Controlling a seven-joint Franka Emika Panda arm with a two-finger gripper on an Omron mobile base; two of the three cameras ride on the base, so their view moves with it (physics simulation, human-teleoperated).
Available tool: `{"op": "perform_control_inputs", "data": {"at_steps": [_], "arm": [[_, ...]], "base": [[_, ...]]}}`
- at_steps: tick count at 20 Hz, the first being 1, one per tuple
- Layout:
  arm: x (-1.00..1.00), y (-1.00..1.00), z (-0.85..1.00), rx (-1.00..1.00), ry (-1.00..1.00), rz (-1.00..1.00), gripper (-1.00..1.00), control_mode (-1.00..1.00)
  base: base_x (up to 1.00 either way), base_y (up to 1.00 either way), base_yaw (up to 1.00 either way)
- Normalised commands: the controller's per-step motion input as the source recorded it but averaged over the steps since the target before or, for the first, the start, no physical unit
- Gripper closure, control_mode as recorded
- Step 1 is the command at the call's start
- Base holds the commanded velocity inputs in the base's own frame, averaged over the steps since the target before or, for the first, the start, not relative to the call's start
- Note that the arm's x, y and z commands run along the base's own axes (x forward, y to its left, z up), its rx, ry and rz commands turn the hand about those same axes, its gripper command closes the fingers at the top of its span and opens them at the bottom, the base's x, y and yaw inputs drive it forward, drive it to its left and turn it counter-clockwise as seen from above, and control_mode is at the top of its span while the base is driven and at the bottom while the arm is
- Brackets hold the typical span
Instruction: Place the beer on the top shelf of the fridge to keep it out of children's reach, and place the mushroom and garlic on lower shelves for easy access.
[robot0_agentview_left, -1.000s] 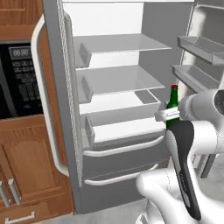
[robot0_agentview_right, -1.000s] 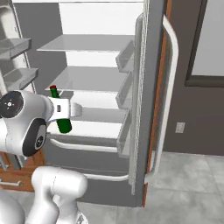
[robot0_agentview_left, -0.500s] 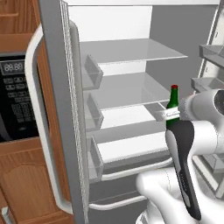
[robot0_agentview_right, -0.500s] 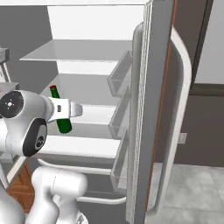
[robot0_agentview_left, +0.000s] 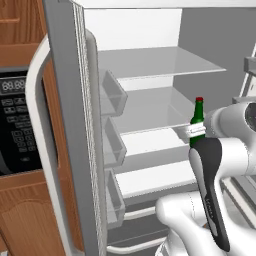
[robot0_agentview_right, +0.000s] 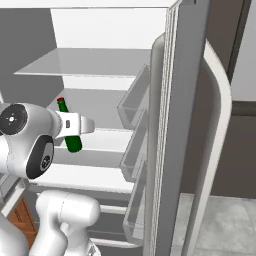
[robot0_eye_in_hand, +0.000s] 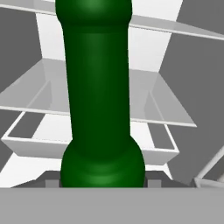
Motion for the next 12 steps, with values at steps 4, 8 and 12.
{"op": "perform_control_inputs", "data": {"at_steps": [4,8,12], "arm": [[0.00,0.00,0.00,0.00,0.00,0.00,1.00,1.00],[0.00,0.00,0.00,0.00,0.00,0.00,1.00,1.00],[0.00,0.00,0.00,0.00,0.00,0.00,1.00,1.00]], "base": [[0.23,0.00,0.12],[0.11,-0.05,0.17],[0.06,-0.01,0.19]]}}
